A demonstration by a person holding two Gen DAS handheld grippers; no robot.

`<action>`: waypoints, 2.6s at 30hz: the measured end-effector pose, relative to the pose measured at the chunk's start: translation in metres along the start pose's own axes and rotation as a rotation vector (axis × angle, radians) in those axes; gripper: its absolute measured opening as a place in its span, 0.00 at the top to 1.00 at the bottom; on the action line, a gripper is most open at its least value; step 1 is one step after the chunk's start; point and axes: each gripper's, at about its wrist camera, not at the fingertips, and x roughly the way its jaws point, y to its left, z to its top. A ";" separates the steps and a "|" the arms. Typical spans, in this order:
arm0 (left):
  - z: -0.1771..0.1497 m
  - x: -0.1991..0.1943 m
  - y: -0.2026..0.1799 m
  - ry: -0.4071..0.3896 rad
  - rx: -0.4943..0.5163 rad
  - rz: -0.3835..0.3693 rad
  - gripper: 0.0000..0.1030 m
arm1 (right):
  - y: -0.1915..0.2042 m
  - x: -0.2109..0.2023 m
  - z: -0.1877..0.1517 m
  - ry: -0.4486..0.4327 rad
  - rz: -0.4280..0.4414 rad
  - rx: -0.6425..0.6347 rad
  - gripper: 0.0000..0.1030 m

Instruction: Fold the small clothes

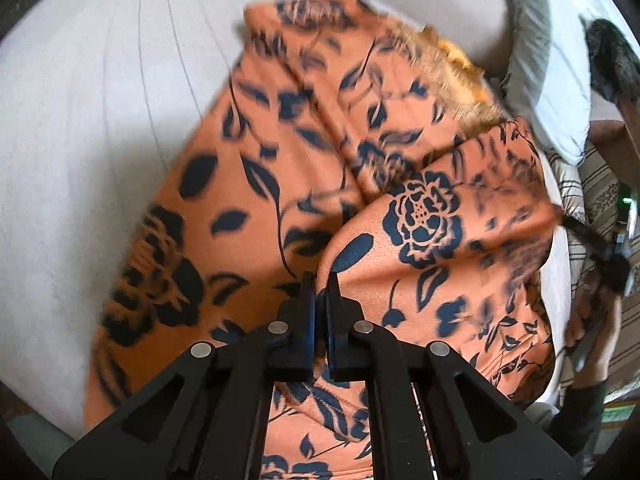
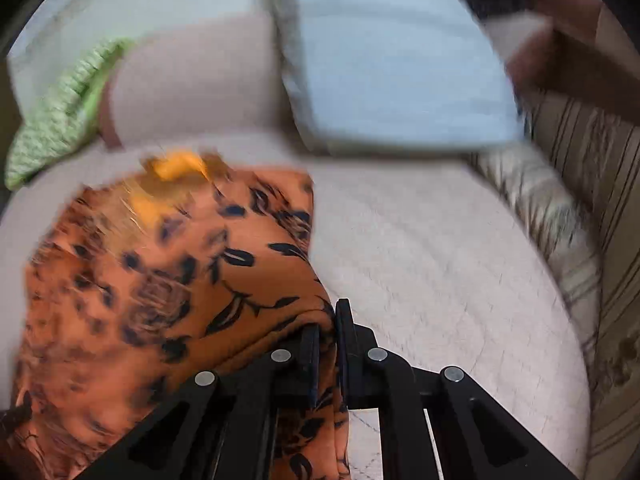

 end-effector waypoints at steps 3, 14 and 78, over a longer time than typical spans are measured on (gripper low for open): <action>0.003 0.001 0.001 -0.011 -0.006 0.013 0.97 | 0.009 0.037 -0.010 0.104 -0.079 -0.039 0.93; -0.020 -0.020 -0.024 -0.081 0.137 0.157 0.93 | -0.061 -0.054 -0.072 -0.008 0.348 0.350 0.88; -0.119 -0.068 -0.042 -0.401 0.255 0.216 0.46 | 0.067 -0.166 -0.186 -0.180 0.400 0.060 0.36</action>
